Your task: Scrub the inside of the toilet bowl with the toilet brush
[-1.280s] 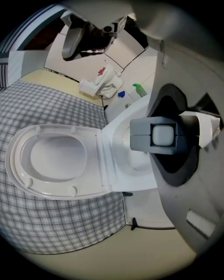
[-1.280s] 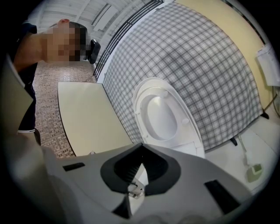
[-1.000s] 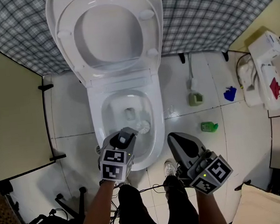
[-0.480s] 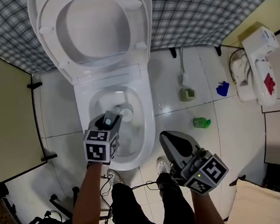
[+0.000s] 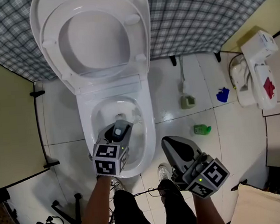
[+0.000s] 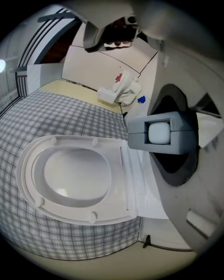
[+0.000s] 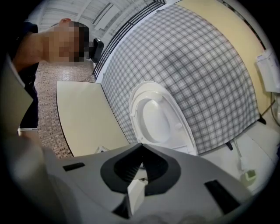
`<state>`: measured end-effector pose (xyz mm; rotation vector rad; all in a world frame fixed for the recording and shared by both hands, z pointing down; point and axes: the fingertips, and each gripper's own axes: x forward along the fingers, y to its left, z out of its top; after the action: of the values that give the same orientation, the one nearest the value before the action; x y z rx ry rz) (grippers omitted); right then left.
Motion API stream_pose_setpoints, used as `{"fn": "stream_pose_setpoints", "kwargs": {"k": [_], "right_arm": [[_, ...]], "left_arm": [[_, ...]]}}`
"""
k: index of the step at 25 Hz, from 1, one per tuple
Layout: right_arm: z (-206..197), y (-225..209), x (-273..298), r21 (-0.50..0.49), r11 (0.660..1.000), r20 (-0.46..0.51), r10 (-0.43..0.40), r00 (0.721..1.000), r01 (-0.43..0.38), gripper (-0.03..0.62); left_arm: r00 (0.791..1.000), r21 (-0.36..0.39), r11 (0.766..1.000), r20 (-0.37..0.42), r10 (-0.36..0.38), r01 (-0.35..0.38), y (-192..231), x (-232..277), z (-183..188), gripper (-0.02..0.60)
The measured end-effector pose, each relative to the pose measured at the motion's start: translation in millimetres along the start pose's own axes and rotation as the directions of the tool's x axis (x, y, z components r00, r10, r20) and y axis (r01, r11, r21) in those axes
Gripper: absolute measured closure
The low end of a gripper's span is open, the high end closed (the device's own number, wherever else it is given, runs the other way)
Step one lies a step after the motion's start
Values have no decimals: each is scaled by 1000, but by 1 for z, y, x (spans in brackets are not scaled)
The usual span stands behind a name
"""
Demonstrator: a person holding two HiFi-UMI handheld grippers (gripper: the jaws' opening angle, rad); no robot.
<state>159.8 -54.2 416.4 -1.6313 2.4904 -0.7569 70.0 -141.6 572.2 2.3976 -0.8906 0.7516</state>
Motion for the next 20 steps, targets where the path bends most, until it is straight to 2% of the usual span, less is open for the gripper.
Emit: {"fn": "stream_pose_setpoints", "kwargs": {"k": [9, 13, 20], "right_arm": [[-6, 5, 0, -2, 1000, -27, 14, 1000, -14, 594], [-5, 6, -1, 1, 1000, -27, 12, 1000, -11, 594], [-5, 4, -3, -3, 1000, -37, 6, 999, -6, 594]], "left_arm": [[993, -83, 992, 63, 105, -99, 50, 14, 8, 390], [983, -147, 986, 153, 106, -83, 51, -1, 31, 391], [974, -84, 988, 176, 143, -129, 43, 10, 31, 391]]}}
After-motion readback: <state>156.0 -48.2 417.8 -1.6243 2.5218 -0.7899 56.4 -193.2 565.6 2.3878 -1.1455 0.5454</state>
